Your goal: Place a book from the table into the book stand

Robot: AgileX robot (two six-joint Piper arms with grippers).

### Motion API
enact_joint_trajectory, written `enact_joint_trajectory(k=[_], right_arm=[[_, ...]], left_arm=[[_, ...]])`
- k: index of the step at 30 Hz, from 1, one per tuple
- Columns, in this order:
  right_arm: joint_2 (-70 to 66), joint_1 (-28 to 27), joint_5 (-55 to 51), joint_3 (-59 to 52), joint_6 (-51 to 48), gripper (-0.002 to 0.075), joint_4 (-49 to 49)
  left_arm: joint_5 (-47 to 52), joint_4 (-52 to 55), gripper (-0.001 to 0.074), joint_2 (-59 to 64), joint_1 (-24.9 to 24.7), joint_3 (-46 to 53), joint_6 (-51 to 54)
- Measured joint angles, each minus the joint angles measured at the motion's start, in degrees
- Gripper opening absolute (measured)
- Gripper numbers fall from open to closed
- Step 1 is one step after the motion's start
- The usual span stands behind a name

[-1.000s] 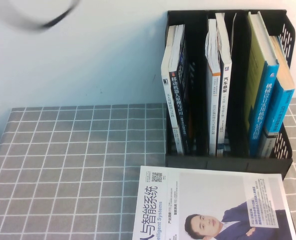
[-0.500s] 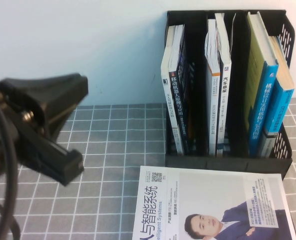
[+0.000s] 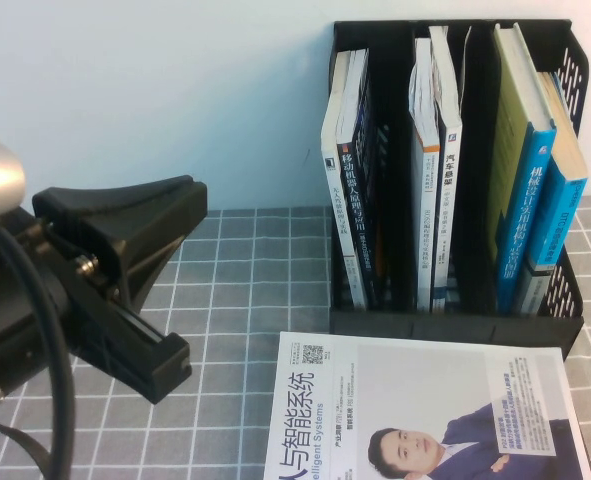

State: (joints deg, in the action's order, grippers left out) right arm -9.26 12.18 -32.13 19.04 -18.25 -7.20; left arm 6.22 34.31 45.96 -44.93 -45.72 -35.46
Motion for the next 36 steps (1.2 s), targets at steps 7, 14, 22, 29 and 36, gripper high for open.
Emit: enact_joint_trajectory(k=[7, 14, 22, 29, 36], right_arm=[[0.1, 0.0, -3.8, -1.0, 0.0, -0.0002, -1.0], [0.3, 0.0, -3.8, -1.0, 0.1, -0.0002, -1.1], [0.3, 0.0, -3.8, -1.0, 0.1, -0.0002, -1.2], [0.3, 0.0, -3.8, -1.0, 0.1, -0.0002, -1.2], [0.3, 0.0, -3.8, -1.0, 0.1, -0.0002, -1.2]], left_arm=[[-0.1, 0.0, -0.0001, 0.2, 0.0, 0.6, 0.0], [-0.1, 0.0, -0.0003, 0.3, 0.0, 0.6, 0.0], [3.8, -9.5, -0.0003, -1.7, 0.6, 0.7, 1.9], [0.2, -23.7, -0.0003, -12.8, 13.3, 8.2, 19.3], [-2.4, -31.0, -0.0003, -28.3, 27.7, 26.7, 27.2]])
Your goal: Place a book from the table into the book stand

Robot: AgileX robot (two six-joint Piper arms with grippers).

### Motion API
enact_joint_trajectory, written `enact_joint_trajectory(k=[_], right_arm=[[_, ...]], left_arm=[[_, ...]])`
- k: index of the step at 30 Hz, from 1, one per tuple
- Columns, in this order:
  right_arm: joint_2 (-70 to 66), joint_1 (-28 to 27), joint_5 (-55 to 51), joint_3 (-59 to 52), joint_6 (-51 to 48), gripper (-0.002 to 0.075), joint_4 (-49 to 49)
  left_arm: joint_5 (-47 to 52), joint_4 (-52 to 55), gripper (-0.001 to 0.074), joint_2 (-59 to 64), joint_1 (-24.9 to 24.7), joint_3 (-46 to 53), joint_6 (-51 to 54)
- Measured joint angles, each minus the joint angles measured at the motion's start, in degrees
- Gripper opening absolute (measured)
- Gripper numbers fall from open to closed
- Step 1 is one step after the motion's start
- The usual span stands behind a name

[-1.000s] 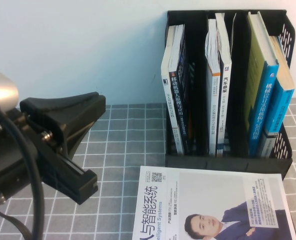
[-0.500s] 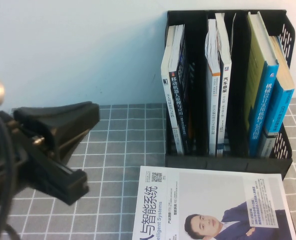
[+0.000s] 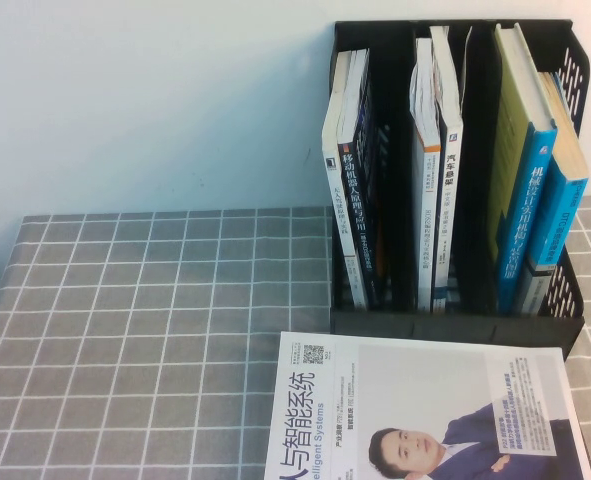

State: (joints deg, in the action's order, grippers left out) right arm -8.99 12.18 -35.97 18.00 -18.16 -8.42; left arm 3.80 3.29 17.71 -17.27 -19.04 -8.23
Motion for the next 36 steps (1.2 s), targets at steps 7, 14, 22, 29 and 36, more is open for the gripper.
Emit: enact_joint_trajectory(k=[7, 14, 22, 29, 36], right_arm=[[0.0, 0.0, 0.0, 0.0, 0.0, -0.0002, 0.0], [0.0, 0.0, -0.1, 0.0, 0.0, -0.0002, 0.0], [0.0, 0.0, -0.1, 0.0, 0.0, -0.0002, 0.0], [0.0, 0.0, -0.1, 0.0, 0.0, -0.0002, 0.0], [0.0, 0.0, -0.1, 0.0, 0.0, -0.0002, 0.0]], left_arm=[[0.8, -1.6, -0.0003, -13.0, 7.3, 15.5, 1.6], [10.1, -2.3, -0.0003, -18.2, 8.2, 20.3, 1.7], [13.5, -5.5, -0.0003, -18.3, 8.9, 20.1, 2.0], [13.9, -6.1, -0.0003, -18.3, 13.0, 20.1, 4.0], [13.9, -6.3, -0.0003, -18.3, 13.8, 20.1, 3.9]])
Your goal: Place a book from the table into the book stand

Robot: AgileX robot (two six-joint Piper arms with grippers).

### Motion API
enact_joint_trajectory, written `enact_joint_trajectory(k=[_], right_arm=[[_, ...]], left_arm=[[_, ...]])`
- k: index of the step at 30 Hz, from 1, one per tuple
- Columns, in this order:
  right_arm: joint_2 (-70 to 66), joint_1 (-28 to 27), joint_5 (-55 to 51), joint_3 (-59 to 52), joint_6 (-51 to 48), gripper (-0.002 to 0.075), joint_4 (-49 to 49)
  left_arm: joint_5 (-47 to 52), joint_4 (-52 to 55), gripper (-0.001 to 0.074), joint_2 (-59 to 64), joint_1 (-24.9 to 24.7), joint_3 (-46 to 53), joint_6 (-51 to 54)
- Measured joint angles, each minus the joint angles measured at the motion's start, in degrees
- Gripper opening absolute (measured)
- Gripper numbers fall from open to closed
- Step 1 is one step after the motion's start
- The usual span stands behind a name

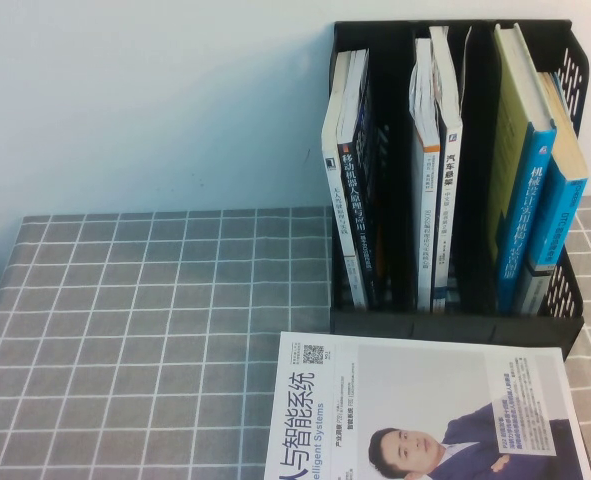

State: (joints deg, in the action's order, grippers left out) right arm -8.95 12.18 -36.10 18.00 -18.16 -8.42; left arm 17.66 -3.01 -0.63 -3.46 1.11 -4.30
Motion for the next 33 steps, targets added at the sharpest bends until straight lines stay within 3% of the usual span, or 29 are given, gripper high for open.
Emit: enact_joint_trajectory(k=[33], right_arm=[[1.4, -0.4, 2.7, -1.2, 0.0, -0.0002, 1.4]], left_arm=[[0.4, -0.1, -0.0003, 0.0, 0.0, -0.1, -0.1]])
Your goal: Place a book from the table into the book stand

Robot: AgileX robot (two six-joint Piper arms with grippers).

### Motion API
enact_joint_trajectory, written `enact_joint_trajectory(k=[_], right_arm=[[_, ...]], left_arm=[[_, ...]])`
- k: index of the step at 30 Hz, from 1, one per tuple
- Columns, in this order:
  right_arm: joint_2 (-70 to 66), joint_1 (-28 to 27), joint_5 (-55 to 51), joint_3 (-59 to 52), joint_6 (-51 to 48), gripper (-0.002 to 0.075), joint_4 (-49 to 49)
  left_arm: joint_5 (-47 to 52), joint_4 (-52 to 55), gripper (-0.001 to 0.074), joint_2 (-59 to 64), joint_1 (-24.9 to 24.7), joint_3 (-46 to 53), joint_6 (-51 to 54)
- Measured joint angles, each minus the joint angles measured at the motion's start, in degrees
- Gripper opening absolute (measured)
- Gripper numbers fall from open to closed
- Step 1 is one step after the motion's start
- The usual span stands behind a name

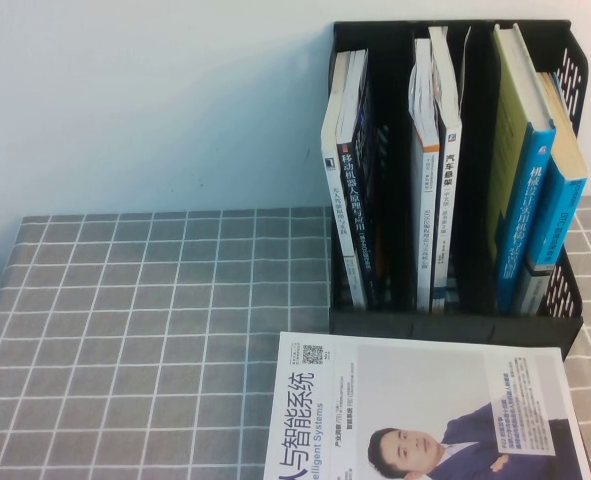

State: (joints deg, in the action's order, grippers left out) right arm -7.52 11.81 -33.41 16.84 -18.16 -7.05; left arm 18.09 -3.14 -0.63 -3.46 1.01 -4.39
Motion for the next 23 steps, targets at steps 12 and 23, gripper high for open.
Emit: enact_joint_trajectory(k=[12, 23], right_arm=[[8.3, -18.4, 20.2, -16.6, 0.0, -0.0003, 4.5], [8.3, -16.6, 13.7, -18.3, 4.9, -0.0003, 7.0]], left_arm=[[0.0, -0.1, -0.0003, 0.0, 0.0, 0.0, 0.0], [0.0, -0.1, -0.0003, 0.0, 0.0, 0.0, 0.0]])
